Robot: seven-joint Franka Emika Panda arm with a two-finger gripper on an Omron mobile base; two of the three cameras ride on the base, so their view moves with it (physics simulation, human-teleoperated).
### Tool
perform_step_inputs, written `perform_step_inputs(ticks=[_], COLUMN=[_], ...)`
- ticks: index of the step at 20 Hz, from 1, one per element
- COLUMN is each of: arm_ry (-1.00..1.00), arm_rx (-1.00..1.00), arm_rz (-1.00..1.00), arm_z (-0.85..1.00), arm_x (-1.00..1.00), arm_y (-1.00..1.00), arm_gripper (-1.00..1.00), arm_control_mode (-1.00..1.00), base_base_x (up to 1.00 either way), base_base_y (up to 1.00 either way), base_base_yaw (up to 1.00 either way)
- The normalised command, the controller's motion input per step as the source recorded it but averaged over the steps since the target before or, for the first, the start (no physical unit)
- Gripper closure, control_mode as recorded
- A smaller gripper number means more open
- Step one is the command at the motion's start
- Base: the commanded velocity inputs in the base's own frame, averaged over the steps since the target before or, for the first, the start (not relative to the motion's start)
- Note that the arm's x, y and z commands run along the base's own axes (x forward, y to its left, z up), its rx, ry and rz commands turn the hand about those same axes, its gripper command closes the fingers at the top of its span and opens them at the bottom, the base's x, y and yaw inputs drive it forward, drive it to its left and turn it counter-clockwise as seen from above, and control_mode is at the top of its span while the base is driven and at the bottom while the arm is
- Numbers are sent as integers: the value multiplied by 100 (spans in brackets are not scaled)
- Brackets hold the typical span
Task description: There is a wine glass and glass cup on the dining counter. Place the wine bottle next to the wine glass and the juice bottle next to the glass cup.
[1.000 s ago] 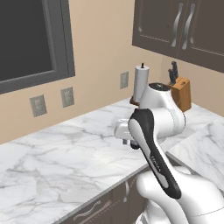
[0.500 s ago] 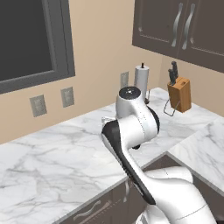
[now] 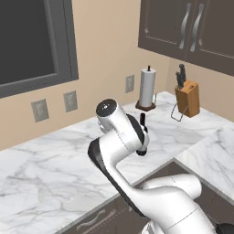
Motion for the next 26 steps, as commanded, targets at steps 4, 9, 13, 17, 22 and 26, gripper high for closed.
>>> perform_step_inputs(ticks=[4,9,13,17,22,26], arm_ry=[-18,-1,0,0,-16,-18], arm_rx=[-13,-7,-3,0,-9,-15], arm_rz=[-6,0,0,0,0,-8], arm_z=[0,0,-2,0,-13,-25], arm_x=[13,7,0,0,-1,6], arm_y=[-7,-12,-29,-33,-27,-18], arm_gripper=[-100,-100,-100,-100,-100,-100], arm_control_mode=[-100,-100,-100,-100,-100,-100], base_base_x=[0,0,0,0,0,0], base_base_y=[0,0,0,0,0,0], base_base_yaw=[0,0,0,0,0,0])
